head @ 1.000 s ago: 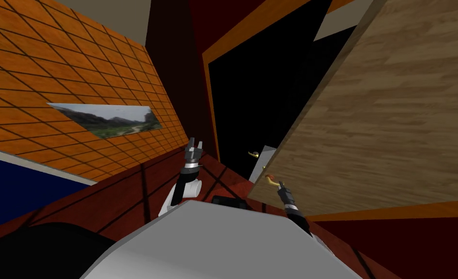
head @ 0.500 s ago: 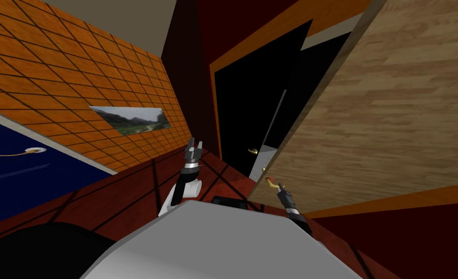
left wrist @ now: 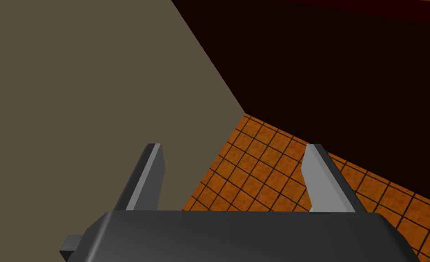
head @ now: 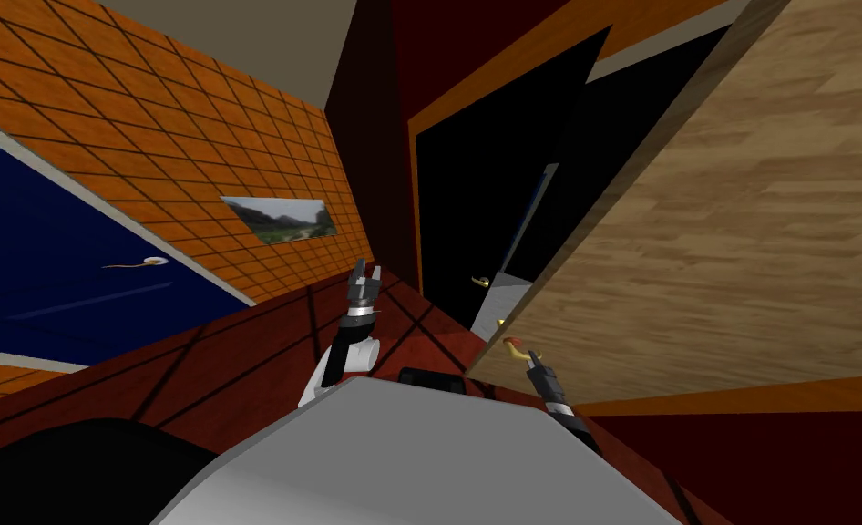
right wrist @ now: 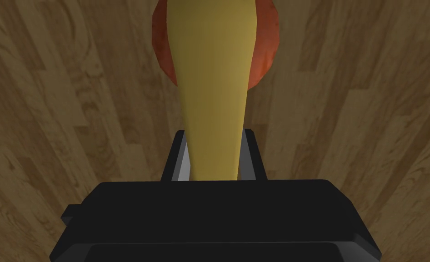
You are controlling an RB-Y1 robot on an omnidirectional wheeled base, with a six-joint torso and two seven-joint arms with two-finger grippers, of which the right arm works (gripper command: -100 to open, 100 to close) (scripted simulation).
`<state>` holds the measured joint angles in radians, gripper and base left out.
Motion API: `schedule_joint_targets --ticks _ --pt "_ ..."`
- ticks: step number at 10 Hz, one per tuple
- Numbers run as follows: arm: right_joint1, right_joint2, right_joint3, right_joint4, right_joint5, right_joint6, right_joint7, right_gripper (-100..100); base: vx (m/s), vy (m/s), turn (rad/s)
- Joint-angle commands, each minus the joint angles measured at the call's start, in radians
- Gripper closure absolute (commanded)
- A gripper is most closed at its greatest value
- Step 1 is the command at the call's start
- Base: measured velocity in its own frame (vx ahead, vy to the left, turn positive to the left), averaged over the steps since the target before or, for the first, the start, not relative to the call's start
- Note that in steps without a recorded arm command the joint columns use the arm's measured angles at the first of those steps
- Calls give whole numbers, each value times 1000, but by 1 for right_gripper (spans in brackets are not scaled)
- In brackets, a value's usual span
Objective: Pull the door open
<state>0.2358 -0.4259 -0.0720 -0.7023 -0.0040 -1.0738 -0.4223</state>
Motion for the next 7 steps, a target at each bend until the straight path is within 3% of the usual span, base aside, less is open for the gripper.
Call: schedule_joint_targets --ticks 1,6,7 --pt "6 2 13 23 8 -36 -8 100 -162 -54 97" --pt "43 -13 27 49 20 -120 -30 100 -163 -42 134" --pt "46 -14 28 51 21 -125 -32 100 -138 -41 95"
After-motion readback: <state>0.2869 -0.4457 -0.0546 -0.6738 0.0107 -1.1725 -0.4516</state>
